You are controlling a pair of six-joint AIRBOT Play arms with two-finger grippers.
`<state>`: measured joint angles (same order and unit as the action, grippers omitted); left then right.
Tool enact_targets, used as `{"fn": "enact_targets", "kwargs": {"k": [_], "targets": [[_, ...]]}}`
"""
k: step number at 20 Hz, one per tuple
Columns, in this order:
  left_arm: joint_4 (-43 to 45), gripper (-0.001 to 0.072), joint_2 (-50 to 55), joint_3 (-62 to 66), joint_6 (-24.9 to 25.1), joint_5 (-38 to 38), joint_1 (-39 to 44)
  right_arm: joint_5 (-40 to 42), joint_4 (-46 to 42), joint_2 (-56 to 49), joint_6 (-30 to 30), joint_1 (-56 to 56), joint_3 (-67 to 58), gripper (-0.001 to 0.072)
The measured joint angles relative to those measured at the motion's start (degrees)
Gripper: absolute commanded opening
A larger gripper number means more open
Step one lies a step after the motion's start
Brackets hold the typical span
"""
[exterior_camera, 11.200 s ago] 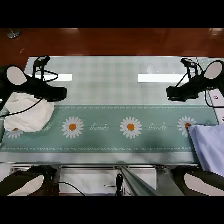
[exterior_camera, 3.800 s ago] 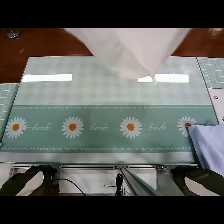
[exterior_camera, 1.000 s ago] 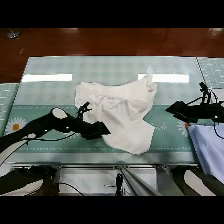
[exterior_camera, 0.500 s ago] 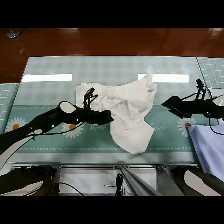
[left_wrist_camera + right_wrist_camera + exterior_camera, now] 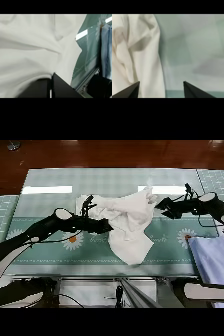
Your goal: Fold the shirts.
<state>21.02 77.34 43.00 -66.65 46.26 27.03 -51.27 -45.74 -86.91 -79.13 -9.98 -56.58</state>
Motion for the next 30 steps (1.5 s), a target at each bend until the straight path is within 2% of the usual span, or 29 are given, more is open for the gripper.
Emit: {"fn": "enact_targets", "kwargs": {"k": [2, 3, 5, 7, 8, 9, 13, 16, 19, 23, 27, 30], "targets": [[-0.02, 0.0021, 0.00, 0.07, 0.09, 1.11, -0.11, -0.09, 0.11, -4.00, -0.85, 0.74, -4.72, 0.0589], [0.02, 0.0021, 0.00, 0.07, 0.09, 1.70, -0.11, -0.55, 0.13, -5.92, -1.42, 1.05, -6.91, 0.0516], [0.00, 0.0021, 0.00, 0.09, 0.13, 2.14, -0.13, -1.88, 0.22, -8.98, -1.97, 1.81, -10.43, 0.0427], [0.00, 0.0021, 0.00, 0.09, 0.22, 2.64, -0.17, -3.17, 0.13, -11.10, -2.38, 2.86, -12.74, 0.0287], [-0.02, 0.0021, 0.00, 0.09, 0.24, 2.73, -0.20, -3.56, 0.20, -11.78, -2.40, 3.48, -13.62, 0.0178], [-0.02, 0.0021, 0.00, 0.11, 0.24, 2.78, -0.31, -3.80, 0.22, -12.31, -2.40, 4.02, -14.16, 0.0018], [0.07, 0.0020, -0.63, 1.38, 0.52, 4.13, -2.64, -7.69, -0.26, -12.79, -1.64, 5.16, -16.44, 0.0023], [0.13, 0.0020, -3.78, 6.73, 1.20, 7.32, -8.33, -12.13, -4.20, -8.63, -1.64, 5.16, -21.97, 0.0023], [0.13, 0.0019, -8.35, 17.81, 1.36, 8.81, -15.74, -14.47, -8.57, -0.57, -3.21, 5.11, -33.11, 0.0023], [1.97, 0.0019, -14.19, 39.26, -0.90, 10.34, -25.68, -17.79, -11.63, 13.20, -4.52, 6.05, -48.87, 0.0023], [9.14, 0.0019, -19.89, 58.05, -4.02, 13.40, -32.09, -19.82, -14.62, 29.05, -5.03, 7.69, -55.15, 0.0023], [14.25, 0.0020, -25.20, 65.94, -5.18, 15.28, -34.07, -21.05, -15.98, 38.97, -5.25, 8.11, -56.57, 0.0023]]}}
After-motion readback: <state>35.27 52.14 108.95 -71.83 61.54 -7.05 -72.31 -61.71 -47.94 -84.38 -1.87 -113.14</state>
